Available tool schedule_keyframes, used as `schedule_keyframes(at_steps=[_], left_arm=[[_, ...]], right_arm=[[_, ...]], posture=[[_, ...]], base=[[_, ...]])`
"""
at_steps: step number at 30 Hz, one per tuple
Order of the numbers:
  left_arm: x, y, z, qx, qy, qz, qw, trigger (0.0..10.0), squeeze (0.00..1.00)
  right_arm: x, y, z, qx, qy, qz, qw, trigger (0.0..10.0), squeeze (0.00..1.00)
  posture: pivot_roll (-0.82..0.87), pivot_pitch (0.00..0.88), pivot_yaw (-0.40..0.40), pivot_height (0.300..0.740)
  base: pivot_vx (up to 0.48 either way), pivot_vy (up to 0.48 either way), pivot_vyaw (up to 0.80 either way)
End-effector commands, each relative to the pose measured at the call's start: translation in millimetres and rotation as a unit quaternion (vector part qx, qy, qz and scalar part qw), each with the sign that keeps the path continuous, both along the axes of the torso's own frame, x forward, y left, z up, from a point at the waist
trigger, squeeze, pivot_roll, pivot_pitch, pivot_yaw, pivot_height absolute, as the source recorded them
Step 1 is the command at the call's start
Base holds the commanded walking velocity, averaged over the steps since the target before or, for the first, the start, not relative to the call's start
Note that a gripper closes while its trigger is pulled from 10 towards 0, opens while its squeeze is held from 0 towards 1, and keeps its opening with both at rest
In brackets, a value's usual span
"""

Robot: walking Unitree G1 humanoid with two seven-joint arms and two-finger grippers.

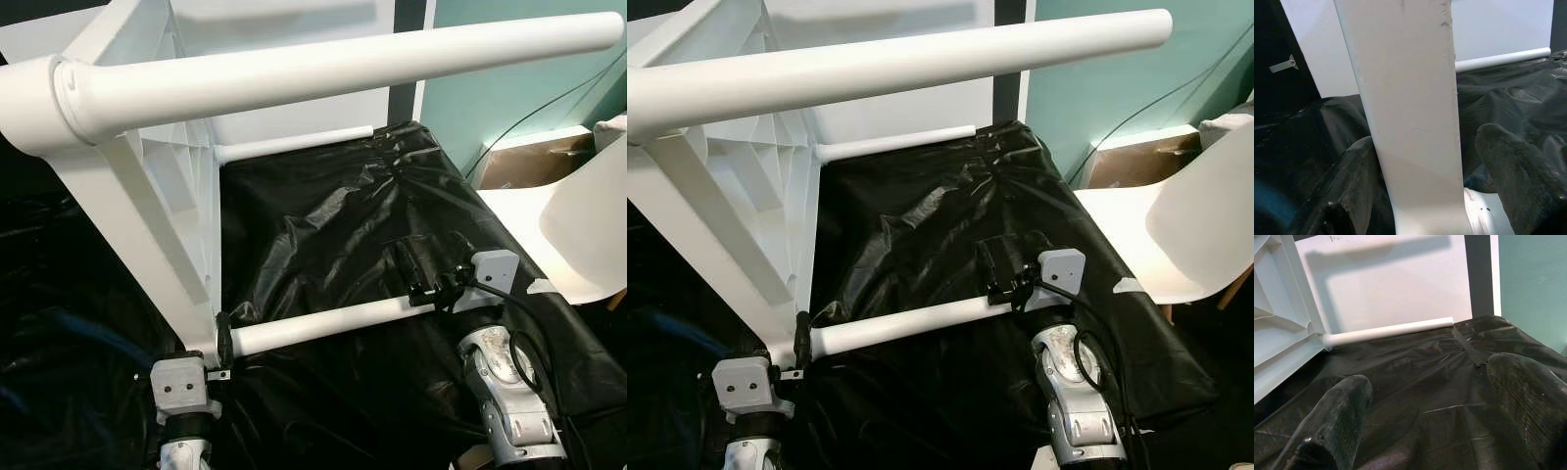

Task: Building children table

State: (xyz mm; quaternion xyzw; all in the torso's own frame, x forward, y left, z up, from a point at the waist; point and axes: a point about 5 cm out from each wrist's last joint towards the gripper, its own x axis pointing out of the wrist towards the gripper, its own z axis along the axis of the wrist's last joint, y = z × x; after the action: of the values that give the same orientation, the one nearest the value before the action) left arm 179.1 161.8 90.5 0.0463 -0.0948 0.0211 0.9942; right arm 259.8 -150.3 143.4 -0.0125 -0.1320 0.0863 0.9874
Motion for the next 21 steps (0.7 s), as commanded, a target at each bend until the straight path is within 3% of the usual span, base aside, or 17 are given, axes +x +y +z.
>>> schedule_keyframes(at_steps=[1,21], left_arm=[[-2.0,-2.2,-2.5,0.002,0.009,-0.012,1.000,10.0,0.00],[-4.7,0.6,-7.6,0.010,0.019,-0.017,1.000,10.0,0.00]], right_arm=[[-0.6,2.6,2.0,0.001,-0.002,0.005,1.000,10.0,0.00],[1.1,4.1,1.9,-0.004,-0.001,0.004,1.000,10.0,0.00]], posture=[[-0.01,0.000,0.086,0.740],[-0.01,0.000,0.088,0.740]], base=[[0.000,0.000,0.00],[-0.042,0.000,0.00]])
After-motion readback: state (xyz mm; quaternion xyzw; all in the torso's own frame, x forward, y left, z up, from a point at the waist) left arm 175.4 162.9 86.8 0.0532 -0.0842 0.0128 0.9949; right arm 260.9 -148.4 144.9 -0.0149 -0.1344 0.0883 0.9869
